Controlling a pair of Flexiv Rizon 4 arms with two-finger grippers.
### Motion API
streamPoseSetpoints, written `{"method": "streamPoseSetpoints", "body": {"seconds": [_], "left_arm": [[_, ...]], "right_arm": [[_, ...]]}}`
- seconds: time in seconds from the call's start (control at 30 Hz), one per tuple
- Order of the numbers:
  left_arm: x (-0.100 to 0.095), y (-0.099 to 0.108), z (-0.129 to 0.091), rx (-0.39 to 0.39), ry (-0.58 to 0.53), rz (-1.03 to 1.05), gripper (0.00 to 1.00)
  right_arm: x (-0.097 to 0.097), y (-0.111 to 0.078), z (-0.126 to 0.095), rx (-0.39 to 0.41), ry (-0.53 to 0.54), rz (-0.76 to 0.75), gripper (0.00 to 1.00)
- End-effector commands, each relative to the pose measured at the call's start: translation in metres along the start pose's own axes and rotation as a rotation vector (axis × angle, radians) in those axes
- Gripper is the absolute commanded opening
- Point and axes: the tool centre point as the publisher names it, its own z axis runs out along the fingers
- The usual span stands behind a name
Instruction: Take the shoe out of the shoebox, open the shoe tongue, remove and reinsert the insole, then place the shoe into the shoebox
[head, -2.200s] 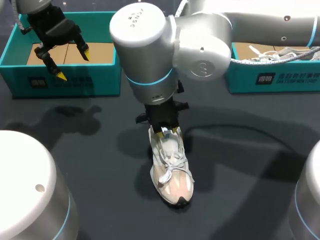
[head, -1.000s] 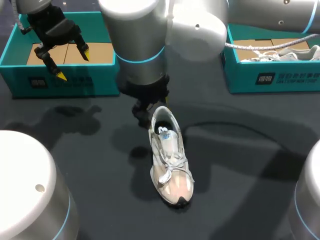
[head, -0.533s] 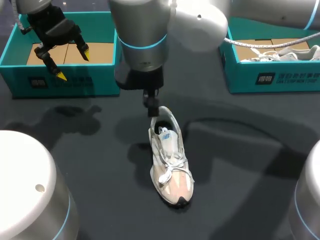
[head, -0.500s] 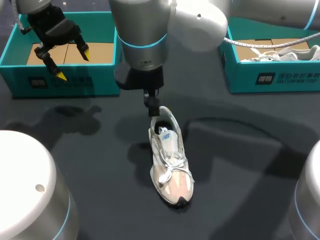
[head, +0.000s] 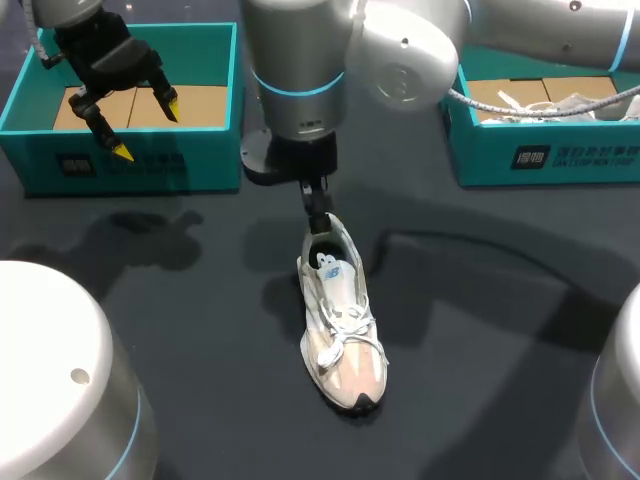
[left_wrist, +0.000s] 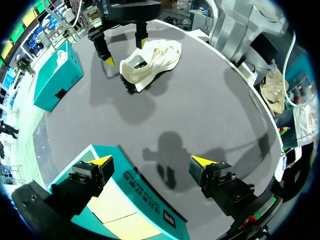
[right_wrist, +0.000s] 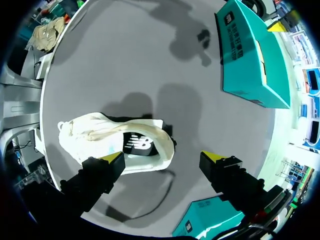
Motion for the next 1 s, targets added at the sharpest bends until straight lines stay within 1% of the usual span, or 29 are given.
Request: {"method": "streamPoseSetpoints", "body": {"seconds": [0.03,0.47,0.67,0.93,0.97,1.0], "left_arm": [[0.0,0.0,0.0,-0.002,0.002,0.001,1.0],[0.0,0.0,0.0,-0.002,0.002,0.001,1.0],[0.0,0.0,0.0,-0.002,0.002,0.001,1.0],[0.0,0.0,0.0,-0.002,0.002,0.001,1.0],[0.0,0.0,0.0,-0.002,0.002,0.001,1.0],[0.0,0.0,0.0,-0.002,0.002,0.001,1.0]], "right_arm": [[-0.002,-0.004,0.019,-0.011,-0.007,0.01,1.0],[-0.014,-0.009,0.059,-0.017,-0.005,0.003,1.0],[-0.016,-0.011,0.077,-0.037,0.023,0.006,1.0],[-0.016,-0.008,0.093,-0.057,0.048,0.031,1.0],[-0.016,-0.007,0.094,-0.061,0.049,0.035,1.0],[-0.015,-0.007,0.095,-0.064,0.049,0.039,0.95]]}}
